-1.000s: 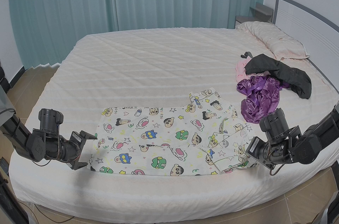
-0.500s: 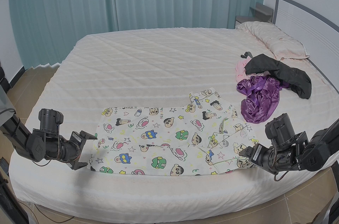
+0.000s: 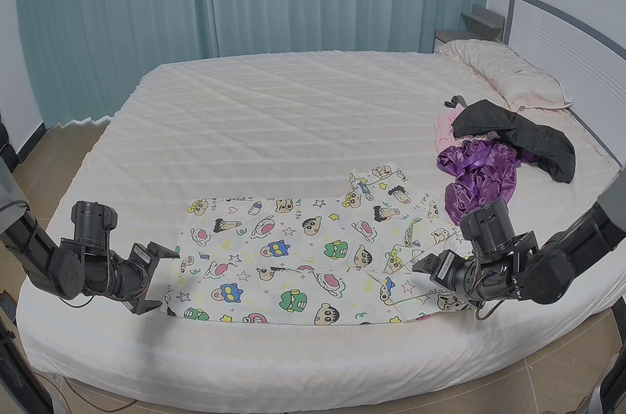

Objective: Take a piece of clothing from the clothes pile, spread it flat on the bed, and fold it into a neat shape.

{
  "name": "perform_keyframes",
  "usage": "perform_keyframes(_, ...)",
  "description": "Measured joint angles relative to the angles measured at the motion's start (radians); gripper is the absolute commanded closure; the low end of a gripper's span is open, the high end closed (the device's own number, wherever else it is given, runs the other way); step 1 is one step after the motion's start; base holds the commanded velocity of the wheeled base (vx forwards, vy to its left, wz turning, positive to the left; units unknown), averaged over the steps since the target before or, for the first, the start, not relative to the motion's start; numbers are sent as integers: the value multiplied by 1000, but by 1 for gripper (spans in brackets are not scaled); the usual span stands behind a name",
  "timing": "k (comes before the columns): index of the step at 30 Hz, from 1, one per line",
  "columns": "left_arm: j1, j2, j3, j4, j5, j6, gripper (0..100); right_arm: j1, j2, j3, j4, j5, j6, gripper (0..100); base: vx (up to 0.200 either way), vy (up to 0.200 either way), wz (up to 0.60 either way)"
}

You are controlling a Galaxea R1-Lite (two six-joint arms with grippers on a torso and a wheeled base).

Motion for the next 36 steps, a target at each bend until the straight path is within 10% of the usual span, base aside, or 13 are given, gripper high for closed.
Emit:
perform_keyframes(27,-2,-4,11,-1,-3,21,0,-79,59,23,-62,18,-4,0,0,0,0)
perform_keyframes(36,-2,-9,74,-68,-2,233,0,-112,-63,136,-64,34,-11,0,0,0,0)
